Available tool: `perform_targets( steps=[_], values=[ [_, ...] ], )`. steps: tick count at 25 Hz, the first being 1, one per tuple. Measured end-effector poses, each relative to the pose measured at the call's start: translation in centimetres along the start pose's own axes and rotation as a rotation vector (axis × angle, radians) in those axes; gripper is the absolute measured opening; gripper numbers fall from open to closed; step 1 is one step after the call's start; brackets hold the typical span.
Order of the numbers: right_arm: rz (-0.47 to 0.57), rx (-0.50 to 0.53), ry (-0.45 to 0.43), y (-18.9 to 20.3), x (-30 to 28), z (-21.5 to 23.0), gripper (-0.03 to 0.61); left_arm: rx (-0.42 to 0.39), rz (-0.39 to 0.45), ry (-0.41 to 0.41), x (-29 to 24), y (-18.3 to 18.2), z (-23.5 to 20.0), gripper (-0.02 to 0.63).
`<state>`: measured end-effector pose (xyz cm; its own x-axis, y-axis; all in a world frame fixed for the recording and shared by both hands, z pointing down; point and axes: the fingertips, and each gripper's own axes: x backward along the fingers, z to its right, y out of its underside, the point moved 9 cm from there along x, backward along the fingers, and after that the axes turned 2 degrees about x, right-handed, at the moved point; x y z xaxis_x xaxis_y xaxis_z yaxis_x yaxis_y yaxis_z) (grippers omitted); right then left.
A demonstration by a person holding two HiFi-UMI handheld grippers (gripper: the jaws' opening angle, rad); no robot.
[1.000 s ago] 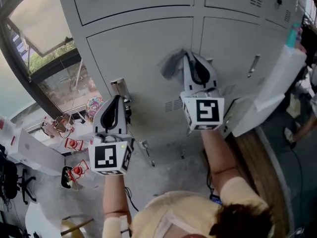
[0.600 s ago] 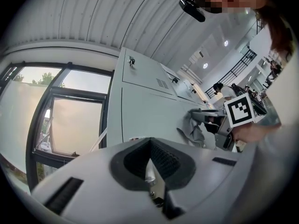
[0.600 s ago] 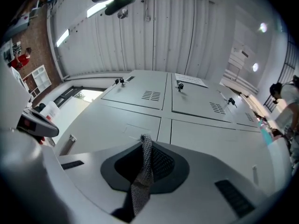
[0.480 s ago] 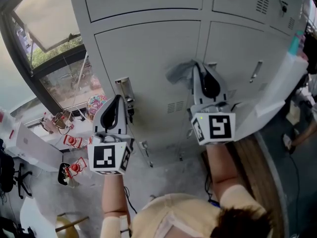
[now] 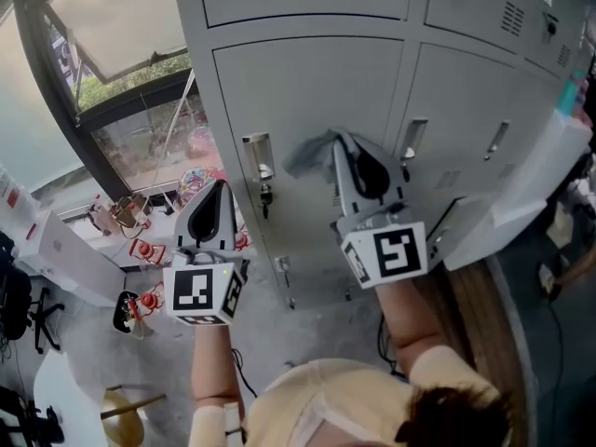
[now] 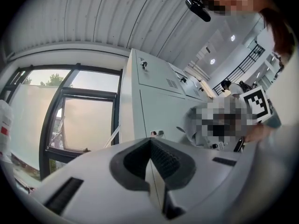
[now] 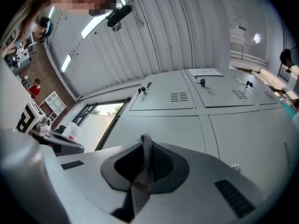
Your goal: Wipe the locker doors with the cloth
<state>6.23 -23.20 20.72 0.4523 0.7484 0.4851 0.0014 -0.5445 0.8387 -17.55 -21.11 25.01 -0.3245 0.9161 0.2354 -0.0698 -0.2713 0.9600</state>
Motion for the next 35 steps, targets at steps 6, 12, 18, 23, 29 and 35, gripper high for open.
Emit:
perform_targets(
  steps=[6,12,18,23,29,35],
  values=[
    [0.001,-0.005,-0.103,1.0,-1.2,-3.8,0.018,-0.014,-0.018,-0.046,1.9,0.3,-1.3,-0.015],
    [-0.012,0.030,-0.160,2.7,-2.2,-6.3,0.018,-0.015,-0.037,-0.079,3.4,0.8,-2.0,-0.015],
    [-0.067,0.084,-0.161,4.5,-3.1,-6.8,0.020,-0.017,-0.054,-0.094,3.7,1.1,-2.5,-0.014],
    [-0.093,0.093,-0.114,5.3,-3.0,-5.4,0.018,-0.009,-0.058,-0.084,3.6,1.4,-2.2,-0.015],
    [-0.119,0.109,-0.028,5.5,-2.2,-2.7,0.019,-0.005,-0.054,-0.040,2.4,1.6,-1.2,-0.015],
    [-0.155,0.136,0.057,5.7,-0.7,0.3,0.019,0.009,-0.049,0.017,0.9,1.9,0.2,-0.014]
  ],
)
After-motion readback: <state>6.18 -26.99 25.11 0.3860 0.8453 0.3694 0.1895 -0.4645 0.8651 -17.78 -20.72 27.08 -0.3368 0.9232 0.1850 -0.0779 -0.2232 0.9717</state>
